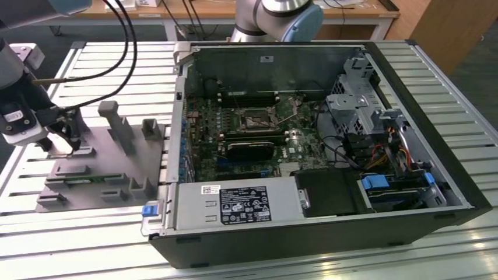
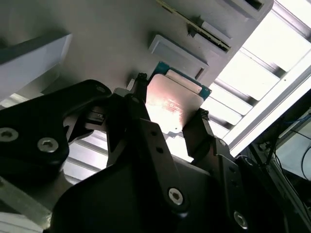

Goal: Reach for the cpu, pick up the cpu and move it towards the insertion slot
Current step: 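Pick up the cpu and move it towards the insertion slot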

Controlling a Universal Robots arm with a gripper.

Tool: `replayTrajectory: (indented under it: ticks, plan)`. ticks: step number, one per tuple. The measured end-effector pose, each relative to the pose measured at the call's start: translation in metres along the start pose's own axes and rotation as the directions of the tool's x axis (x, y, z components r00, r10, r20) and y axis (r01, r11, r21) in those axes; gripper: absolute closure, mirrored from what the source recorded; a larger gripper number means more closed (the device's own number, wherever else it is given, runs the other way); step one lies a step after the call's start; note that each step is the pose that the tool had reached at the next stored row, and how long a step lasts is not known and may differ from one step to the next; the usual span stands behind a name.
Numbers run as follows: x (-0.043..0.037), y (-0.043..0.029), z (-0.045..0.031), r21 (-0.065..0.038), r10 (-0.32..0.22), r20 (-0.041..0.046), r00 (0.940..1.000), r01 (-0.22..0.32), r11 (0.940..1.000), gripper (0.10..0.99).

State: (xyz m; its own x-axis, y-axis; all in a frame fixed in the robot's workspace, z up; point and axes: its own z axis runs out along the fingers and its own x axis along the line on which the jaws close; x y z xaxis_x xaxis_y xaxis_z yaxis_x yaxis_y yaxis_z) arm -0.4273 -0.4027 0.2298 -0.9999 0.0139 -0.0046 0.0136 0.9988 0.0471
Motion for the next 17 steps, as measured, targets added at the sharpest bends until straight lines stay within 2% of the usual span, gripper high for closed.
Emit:
replayTrajectory:
  ticks: [12, 17]
  plan:
    - [-0.0002, 0.0016, -0.0344, 0.000, 0.001, 0.0001, 1.0000, -0.001, 1.0000, 0.541]
    - [-0.0002, 0.0025, -0.0526, 0.000, 0.002, 0.0002, 1.0000, -0.002, 1.0000, 0.541]
